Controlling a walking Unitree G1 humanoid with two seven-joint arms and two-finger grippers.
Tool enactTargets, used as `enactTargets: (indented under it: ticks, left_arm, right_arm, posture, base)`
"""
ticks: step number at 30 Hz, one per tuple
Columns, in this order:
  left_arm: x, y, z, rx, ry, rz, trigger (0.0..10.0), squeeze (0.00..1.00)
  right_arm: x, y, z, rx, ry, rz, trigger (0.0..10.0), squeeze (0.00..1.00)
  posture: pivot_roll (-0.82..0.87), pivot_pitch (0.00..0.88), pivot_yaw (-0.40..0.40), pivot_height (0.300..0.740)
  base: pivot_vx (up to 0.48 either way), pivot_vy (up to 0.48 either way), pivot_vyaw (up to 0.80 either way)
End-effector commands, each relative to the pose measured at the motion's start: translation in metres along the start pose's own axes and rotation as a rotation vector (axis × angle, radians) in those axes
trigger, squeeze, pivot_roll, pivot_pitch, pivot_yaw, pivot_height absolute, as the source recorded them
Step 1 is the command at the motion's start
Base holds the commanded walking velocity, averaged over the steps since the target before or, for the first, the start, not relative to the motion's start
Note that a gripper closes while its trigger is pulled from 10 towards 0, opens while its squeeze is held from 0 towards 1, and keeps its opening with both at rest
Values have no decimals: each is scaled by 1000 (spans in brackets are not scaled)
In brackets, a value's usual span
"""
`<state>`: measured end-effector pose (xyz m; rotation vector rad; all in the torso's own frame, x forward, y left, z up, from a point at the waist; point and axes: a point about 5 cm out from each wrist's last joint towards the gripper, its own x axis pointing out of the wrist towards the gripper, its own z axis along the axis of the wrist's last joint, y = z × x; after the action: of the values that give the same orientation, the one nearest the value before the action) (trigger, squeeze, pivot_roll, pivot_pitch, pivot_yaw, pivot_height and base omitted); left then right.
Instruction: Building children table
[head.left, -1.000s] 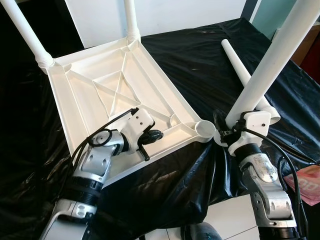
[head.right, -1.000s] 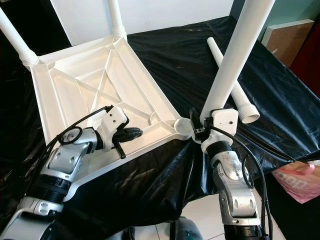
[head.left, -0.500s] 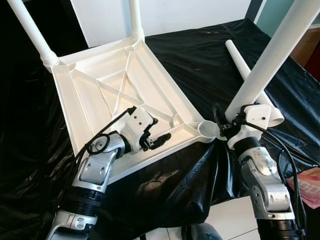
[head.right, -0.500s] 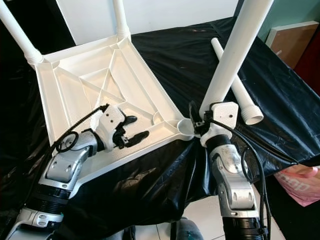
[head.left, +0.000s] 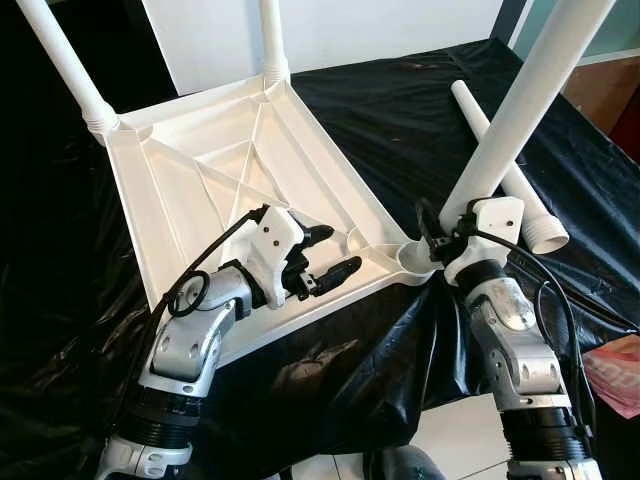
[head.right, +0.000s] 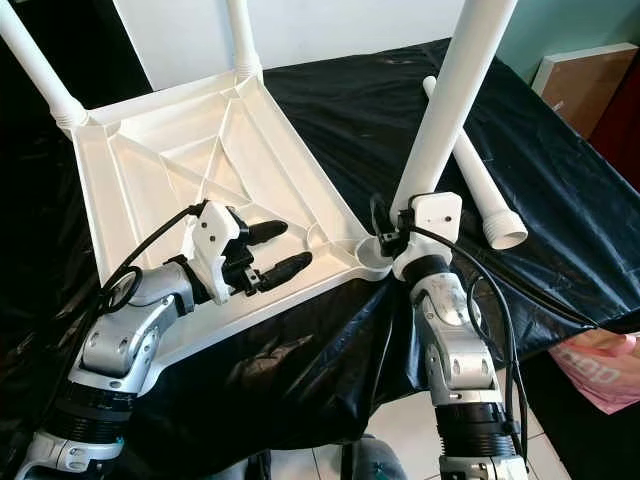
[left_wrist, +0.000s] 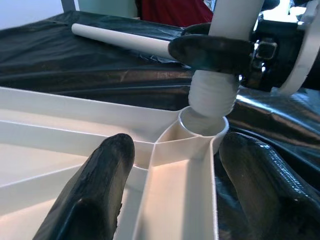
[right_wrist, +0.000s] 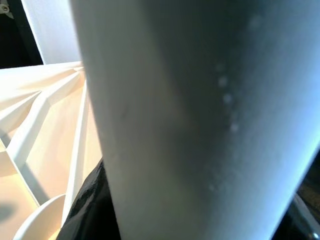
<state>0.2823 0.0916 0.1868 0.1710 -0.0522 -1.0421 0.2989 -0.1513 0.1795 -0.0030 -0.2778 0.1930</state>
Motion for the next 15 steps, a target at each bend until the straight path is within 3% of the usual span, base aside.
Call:
enactTargets:
  ticks: [1,7,15]
  left_arm:
    - [-2,-10,-1,-21,-2,-151,10000,0]
    - [-1,-19,-8,-72,11,-182,10000,0]
    - [-1,-26,-11,-87,40,-219,10000,0]
  right_arm:
    - [0,1,-2,14,-4,9,10000,0]
    - [-2,11,-15,8,32,75,10000,0]
    - [-4,7,-30,3,67,86,10000,0]
  posture:
    - [-13,148,6,740]
    - [-10,148,1,740]
    - [-12,144,5,740]
  base:
    - [0,0,0]
    - [0,0,0]
    - [0,0,0]
